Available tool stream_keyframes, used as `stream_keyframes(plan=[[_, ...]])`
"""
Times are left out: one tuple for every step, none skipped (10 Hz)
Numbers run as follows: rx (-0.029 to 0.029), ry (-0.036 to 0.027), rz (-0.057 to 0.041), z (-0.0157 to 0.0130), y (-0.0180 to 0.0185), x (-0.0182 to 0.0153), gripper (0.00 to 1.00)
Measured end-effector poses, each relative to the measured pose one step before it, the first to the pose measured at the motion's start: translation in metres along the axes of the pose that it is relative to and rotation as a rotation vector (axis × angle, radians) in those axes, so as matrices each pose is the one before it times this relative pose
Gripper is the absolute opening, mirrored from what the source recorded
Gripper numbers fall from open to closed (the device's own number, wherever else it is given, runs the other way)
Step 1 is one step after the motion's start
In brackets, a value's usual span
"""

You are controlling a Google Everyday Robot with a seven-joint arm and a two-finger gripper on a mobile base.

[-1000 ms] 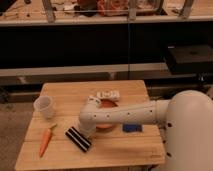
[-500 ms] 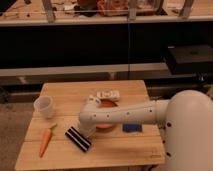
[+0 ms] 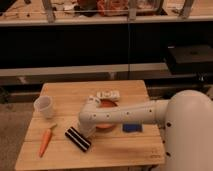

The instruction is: Push the eraser across the table

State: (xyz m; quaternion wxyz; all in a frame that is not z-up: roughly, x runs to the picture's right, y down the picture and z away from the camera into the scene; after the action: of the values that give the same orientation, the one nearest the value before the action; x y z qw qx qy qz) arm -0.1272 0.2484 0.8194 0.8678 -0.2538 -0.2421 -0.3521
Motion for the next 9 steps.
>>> stream_keyframes(plan=[[-0.00011,-0.00026,-0.00201,0.00014,-0.00035,-0.00009,0.0],[-0.00105,-0.00064,-0.0031,0.00069,-0.00023,-0.00014,0.0],[0.00054,-0.00075,-0.00211,0.00031,-0.00044,-0.00028,0.0],[0.0005,0.00025,-0.00036,-0.00029,-0.00009,0.00012,0.0],[0.00045,0.00055,-0.00065,-0.00052,-0.00005,0.00008,0.0],[0.00023,0.00041,-0.00008,-0.00043,-0.00015,0.0001,0.0],[-0.00036,-0.00077,-0.00229,0.0005,-0.00047,-0.00033,0.0],[0.00003,-0.00145,-0.00306,0.00083,-0.00086,-0.00065,0.0],[0.00034,-0.00056,-0.00206,0.00037,-0.00054,-0.00038,0.0]])
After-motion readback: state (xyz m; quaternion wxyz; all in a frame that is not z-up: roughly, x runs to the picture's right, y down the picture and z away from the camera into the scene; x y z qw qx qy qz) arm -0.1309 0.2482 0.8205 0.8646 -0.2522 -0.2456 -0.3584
